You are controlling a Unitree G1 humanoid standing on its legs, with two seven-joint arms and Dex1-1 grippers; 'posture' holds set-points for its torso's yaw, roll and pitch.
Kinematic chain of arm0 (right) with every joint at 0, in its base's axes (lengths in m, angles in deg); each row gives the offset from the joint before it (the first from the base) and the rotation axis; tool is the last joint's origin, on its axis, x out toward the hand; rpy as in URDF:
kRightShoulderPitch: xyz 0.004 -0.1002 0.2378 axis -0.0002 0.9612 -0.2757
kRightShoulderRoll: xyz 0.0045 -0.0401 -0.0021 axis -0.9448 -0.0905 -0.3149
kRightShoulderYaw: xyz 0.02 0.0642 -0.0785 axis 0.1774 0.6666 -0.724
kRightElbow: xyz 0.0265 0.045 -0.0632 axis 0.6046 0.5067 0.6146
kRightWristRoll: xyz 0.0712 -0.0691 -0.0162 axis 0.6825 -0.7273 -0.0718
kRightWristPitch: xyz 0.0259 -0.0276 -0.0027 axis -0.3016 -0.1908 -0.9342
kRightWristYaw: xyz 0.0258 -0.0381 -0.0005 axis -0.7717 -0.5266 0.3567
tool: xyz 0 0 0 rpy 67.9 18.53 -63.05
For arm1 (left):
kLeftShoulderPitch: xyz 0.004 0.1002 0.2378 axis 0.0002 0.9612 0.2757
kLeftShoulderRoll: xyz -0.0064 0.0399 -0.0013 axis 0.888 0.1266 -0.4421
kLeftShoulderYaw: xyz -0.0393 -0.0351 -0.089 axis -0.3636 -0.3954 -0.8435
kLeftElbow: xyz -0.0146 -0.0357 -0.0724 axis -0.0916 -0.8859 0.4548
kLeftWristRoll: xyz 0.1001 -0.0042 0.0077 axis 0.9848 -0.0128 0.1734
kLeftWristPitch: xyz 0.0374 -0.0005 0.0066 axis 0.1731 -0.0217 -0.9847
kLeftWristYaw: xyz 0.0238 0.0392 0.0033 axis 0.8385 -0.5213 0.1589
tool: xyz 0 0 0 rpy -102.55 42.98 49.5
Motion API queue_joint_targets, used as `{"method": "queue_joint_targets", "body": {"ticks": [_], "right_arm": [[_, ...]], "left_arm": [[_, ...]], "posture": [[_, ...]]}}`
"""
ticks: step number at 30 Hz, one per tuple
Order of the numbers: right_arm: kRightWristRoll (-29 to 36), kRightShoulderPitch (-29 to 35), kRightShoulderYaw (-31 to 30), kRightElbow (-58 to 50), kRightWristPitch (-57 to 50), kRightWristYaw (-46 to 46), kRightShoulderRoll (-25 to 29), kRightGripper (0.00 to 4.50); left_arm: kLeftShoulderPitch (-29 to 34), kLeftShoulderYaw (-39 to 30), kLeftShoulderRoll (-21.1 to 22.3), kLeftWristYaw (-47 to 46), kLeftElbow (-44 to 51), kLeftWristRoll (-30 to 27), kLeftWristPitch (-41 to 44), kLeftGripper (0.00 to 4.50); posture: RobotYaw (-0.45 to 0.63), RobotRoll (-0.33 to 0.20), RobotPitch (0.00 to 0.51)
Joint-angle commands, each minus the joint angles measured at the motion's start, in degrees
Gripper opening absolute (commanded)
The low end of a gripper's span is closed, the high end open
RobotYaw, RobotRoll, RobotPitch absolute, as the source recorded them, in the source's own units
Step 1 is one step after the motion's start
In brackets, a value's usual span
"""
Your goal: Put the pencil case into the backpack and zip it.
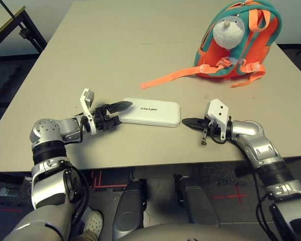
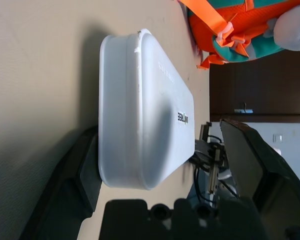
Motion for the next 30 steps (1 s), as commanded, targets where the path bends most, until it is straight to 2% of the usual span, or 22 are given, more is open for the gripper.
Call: {"method": "queue_joint_targets", "body": {"ticks": [1,5,11,30], "right_arm": [[-0.37,0.06,-0.5,1.36,0.45,0.04,0.07,0.03],[-0.37,-0.11,-0.5,1.62,0.7,0.11,0.09,0.03],[-0.38,-0.32,-0.51,1.88,0.93,0.16,0.08,0.03],[-0.38,-0.99,-0.53,3.05,1.65,0.37,0.08,0.03]], "left_arm": [[-0.05,-1.2,-0.05,-1.99,1.87,1.39,-3.36,4.5],[-1.34,-2.14,-0.65,-3.5,1.89,0.43,-2.35,4.5],[-0.59,-1.58,-1.0,-5.41,0.15,2.0,-1.34,4.5],[0.57,1.61,-2.07,-1.03,3.63,1.05,4.45,4.5]], "posture": [[-0.09,0.0,0.197],[-0.08,0.0,0.199],[-0.08,0.0,0.201],[-0.08,0.0,0.193]]}}
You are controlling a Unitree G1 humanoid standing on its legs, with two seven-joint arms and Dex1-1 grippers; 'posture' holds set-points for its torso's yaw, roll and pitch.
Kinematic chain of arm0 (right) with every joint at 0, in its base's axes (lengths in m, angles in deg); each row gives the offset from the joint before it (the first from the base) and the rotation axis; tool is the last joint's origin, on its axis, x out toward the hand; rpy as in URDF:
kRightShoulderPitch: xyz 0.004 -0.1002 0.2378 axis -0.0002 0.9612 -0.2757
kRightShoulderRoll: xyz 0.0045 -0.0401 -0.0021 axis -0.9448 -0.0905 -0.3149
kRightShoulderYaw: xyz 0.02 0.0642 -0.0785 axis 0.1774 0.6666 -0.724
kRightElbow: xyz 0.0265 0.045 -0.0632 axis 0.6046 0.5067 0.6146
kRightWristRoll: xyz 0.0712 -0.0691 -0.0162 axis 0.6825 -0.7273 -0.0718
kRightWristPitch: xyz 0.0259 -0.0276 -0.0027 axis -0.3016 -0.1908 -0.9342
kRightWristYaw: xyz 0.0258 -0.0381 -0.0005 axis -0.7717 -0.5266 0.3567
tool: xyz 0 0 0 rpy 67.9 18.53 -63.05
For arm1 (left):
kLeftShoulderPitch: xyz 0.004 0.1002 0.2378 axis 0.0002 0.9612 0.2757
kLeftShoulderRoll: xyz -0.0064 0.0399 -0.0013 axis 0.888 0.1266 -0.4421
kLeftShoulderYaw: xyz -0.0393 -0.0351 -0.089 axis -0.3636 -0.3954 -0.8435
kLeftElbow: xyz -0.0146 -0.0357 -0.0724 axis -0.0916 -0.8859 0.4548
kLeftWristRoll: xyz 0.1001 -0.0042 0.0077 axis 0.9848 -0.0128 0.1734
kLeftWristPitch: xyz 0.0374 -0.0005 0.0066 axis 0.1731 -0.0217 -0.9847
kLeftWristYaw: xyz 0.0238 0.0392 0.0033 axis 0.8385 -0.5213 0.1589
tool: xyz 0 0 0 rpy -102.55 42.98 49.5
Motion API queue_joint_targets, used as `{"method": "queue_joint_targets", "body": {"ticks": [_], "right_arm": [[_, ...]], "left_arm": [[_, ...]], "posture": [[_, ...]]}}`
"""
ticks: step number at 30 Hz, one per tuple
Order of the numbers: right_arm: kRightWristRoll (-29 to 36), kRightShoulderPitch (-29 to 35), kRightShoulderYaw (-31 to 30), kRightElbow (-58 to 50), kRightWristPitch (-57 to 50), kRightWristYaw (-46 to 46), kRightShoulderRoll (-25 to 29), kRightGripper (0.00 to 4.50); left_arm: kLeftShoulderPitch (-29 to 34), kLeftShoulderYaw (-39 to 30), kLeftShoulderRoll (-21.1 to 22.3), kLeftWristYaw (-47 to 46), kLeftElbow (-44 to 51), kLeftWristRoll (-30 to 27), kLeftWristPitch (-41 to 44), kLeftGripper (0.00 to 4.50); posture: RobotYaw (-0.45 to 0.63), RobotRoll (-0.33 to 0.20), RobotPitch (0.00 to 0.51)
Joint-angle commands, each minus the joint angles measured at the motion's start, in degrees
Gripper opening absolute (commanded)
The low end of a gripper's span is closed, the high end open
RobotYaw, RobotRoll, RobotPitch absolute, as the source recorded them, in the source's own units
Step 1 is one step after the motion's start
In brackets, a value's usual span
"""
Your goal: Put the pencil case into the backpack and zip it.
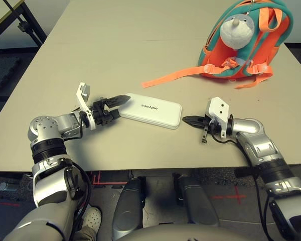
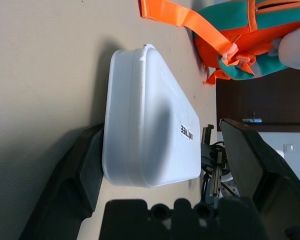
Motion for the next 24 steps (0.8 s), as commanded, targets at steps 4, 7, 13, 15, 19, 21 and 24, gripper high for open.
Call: {"method": "queue_joint_targets", "body": {"ticks": [4,7,13,15,19,21,24], "right_arm": [[-0.51,-0.03,-0.66,1.44,0.3,0.0,-0.13,0.03],[-0.48,0.07,-0.66,1.44,0.36,0.06,-0.02,0.03],[-0.51,0.04,-0.77,1.54,0.37,0.06,-0.06,0.03],[-0.53,0.09,-0.79,1.53,0.39,0.07,-0.03,0.0],[-0.55,0.15,-0.81,1.52,0.38,0.05,-0.01,0.0],[-0.56,0.19,-0.82,1.47,0.35,0.03,-0.01,0.0],[-0.57,0.27,-0.86,1.48,0.29,0.02,-0.09,0.0]], "left_arm": [[0.95,3.07,-0.82,1.31,-0.31,0.93,2.19,4.5],[0.37,3.46,-0.72,1.83,-0.37,1.08,1.95,4.5],[-0.73,4.64,-0.51,3.5,-0.38,0.76,1.86,4.5],[-0.94,4.72,-0.78,3.62,-0.35,0.64,1.96,4.11],[-1.06,5.11,-0.98,4.05,0.1,0.22,2.47,2.85],[-1.13,5.29,-1.09,4.28,0.48,-0.01,2.86,2.04],[-1.43,5.3,-1.08,4.91,0.52,-0.04,2.87,1.4]], "posture": [[-0.08,0.0,0.192],[-0.08,0.0,0.191],[-0.08,0.0,0.19],[-0.08,0.0,0.191],[-0.08,0.0,0.191],[-0.09,0.0,0.192],[-0.09,0.0,0.193]]}}
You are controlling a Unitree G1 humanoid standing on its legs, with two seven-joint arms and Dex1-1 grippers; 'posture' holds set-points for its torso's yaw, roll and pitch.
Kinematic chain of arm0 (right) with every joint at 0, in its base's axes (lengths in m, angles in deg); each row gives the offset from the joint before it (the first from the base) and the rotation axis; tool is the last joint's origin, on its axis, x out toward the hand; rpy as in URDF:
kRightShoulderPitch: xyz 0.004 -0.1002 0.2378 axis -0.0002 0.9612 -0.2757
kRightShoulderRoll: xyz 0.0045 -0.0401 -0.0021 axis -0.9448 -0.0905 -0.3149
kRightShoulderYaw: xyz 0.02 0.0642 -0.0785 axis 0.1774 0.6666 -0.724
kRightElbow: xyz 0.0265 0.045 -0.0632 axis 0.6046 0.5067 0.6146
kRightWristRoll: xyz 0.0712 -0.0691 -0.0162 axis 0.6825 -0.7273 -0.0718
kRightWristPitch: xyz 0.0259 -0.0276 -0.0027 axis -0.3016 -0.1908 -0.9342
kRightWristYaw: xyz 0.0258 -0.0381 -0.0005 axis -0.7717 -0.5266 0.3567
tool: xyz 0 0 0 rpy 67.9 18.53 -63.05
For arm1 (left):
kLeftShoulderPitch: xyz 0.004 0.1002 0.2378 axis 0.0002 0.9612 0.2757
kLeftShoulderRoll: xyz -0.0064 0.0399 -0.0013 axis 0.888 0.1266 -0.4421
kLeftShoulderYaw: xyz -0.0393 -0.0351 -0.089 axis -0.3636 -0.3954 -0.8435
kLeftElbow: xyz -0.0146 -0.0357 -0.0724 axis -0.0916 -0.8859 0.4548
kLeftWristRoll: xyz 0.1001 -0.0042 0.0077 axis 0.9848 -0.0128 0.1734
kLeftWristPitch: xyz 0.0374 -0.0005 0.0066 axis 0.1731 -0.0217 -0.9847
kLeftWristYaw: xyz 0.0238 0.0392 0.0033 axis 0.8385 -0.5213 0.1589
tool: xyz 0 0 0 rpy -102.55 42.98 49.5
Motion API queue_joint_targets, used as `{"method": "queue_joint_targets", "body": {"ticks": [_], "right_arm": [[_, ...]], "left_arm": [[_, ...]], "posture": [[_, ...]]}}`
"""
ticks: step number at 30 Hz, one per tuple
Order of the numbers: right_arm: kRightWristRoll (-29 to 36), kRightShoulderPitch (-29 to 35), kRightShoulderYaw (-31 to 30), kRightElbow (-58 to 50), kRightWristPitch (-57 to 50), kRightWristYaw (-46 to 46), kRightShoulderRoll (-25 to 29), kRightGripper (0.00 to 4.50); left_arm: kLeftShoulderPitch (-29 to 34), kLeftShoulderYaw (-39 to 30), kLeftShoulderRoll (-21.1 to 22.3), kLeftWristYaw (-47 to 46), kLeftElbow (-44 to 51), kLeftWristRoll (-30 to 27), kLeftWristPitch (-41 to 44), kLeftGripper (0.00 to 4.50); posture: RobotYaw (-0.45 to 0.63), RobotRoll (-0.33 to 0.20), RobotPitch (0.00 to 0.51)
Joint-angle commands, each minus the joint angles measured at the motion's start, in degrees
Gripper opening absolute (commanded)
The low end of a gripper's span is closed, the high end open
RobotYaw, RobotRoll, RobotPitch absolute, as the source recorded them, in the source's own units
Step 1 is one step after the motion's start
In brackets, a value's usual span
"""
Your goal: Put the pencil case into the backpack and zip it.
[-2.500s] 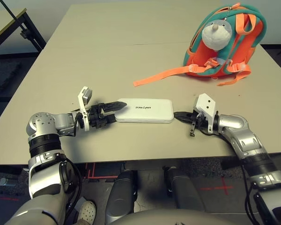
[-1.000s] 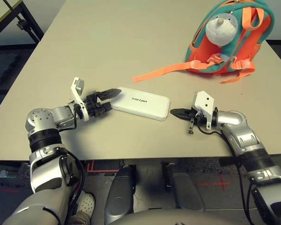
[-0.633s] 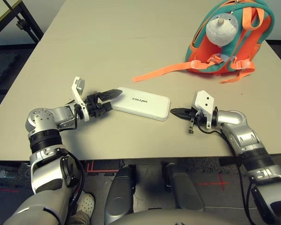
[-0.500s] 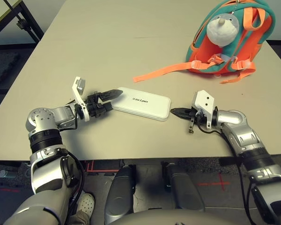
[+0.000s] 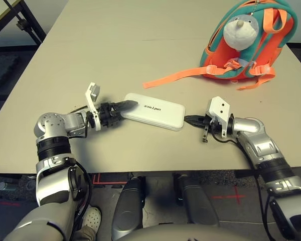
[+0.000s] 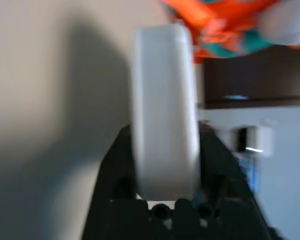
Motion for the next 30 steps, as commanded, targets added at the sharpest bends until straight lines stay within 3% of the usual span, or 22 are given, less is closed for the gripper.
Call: {"method": "queue_joint_targets", "body": {"ticks": [1,9,19,22,30], "right_arm": [[-0.43,0.57,-0.89,1.0,-0.19,0.05,-0.36,0.0],[-0.52,0.6,-0.88,1.22,-0.08,-0.08,-0.4,0.0],[-3.69,-0.39,0.57,4.64,0.12,-6.82,-0.04,0.0],[-2.64,-1.12,3.52,6.18,-2.93,-12.51,-1.07,0.61],[4.66,-5.05,16.13,8.5,-13.94,-25.94,-3.07,3.69]], "left_arm": [[0.05,0.95,-0.34,-0.25,0.22,0.86,0.69,1.4],[-1.02,-1.3,-1.38,-0.47,1.92,0.03,-3.69,1.4],[-3.21,-6.27,-5.29,-6.05,11.07,-1.31,-18.93,1.4],[-3.05,-6.17,-6.07,-6.97,14.2,-1.79,-21.94,1.4],[-1.35,-2.31,-6.38,-6.42,18.51,-0.33,-27.9,1.4]], "posture": [[-0.09,0.0,0.193],[-0.09,0.0,0.195],[-0.09,0.0,0.196],[-0.08,0.0,0.198],[-0.08,0.0,0.198]]}}
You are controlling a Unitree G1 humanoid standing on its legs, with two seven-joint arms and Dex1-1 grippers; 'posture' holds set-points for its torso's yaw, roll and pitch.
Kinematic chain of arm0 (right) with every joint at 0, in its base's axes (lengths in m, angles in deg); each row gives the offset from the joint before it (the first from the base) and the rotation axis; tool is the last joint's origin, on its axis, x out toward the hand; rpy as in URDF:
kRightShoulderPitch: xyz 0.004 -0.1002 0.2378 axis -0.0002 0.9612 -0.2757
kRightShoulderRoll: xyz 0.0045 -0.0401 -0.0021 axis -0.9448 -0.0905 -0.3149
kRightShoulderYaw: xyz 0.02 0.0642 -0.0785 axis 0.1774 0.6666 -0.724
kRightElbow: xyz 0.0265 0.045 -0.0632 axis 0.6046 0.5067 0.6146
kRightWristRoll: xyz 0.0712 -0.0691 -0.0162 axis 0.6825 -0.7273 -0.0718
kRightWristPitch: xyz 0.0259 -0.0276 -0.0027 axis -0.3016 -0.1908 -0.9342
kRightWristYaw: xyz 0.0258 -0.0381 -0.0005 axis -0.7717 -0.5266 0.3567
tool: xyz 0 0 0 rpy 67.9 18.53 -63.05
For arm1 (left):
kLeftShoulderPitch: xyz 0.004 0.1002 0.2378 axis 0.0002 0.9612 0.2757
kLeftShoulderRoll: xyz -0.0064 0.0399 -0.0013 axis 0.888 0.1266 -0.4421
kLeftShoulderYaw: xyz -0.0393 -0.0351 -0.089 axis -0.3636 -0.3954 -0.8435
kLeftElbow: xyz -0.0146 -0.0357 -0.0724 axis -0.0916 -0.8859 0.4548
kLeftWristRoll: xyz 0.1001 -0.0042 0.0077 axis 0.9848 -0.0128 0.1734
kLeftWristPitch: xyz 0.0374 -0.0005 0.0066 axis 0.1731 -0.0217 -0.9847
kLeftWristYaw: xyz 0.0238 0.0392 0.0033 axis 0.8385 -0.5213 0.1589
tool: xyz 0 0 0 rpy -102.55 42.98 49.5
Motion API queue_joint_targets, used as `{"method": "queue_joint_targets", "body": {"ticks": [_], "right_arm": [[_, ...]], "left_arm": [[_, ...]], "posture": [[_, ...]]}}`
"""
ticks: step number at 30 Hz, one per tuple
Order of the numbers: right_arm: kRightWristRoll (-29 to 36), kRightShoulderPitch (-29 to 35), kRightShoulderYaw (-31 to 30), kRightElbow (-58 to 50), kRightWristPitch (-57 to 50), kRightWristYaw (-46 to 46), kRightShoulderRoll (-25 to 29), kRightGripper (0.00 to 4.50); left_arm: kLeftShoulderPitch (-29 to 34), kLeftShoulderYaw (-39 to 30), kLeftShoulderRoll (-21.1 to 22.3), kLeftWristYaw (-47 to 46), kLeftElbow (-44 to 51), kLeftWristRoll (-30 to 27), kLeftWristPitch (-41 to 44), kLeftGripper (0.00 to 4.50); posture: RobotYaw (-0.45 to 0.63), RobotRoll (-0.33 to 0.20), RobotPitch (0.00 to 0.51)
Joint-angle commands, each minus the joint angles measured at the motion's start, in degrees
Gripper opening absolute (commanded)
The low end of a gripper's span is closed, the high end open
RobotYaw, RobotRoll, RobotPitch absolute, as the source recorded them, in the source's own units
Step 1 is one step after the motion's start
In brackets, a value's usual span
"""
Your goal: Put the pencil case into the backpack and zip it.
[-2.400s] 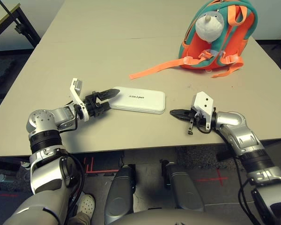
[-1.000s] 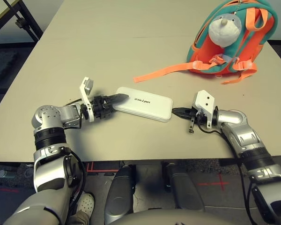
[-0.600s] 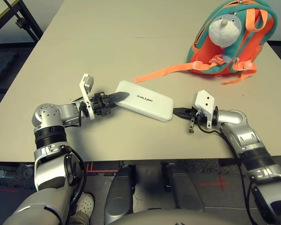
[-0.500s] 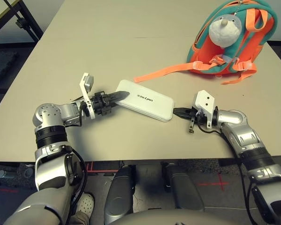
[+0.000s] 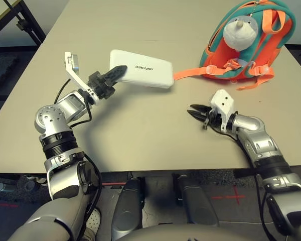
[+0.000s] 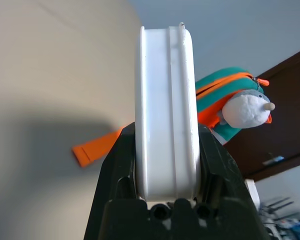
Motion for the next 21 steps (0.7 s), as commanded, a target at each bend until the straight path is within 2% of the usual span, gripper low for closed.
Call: {"method": "queue_joint_targets", "body": {"ticks": [1,2,3,10,15,21], "right_arm": [[4.39,-2.25,7.57,2.05,-6.12,-6.12,0.4,4.09],[5.07,-2.88,8.98,2.23,-7.38,-7.22,0.72,4.47],[5.66,-3.43,10.24,2.28,-8.67,-8.22,1.08,4.5],[10.79,-5.91,18.18,-2.0,-22.15,-15.13,4.43,4.5],[14.14,-3.99,20.22,-10.41,-31.88,-15.54,7.64,4.5],[17.85,-3.99,22.44,-16.66,-37.33,-15.26,9.62,4.5]], "left_arm": [[0.87,1.27,-0.36,0.77,2.61,-0.28,-3.6,1.4],[0.94,1.38,-0.42,0.68,2.64,-0.48,-4.08,1.4],[1.0,1.55,-0.4,0.57,2.61,-0.63,-4.45,1.4],[1.15,2.78,0.13,0.57,1.58,-0.59,-5.92,1.4],[1.23,3.6,0.62,1.14,0.31,-0.3,-6.46,1.4],[1.18,4.41,0.79,1.73,-0.85,-0.17,-7.02,1.4]], "posture": [[-0.08,0.0,0.196],[-0.08,0.0,0.196],[-0.08,0.0,0.196],[-0.09,0.0,0.195],[-0.1,0.0,0.192],[-0.11,0.0,0.182]]}}
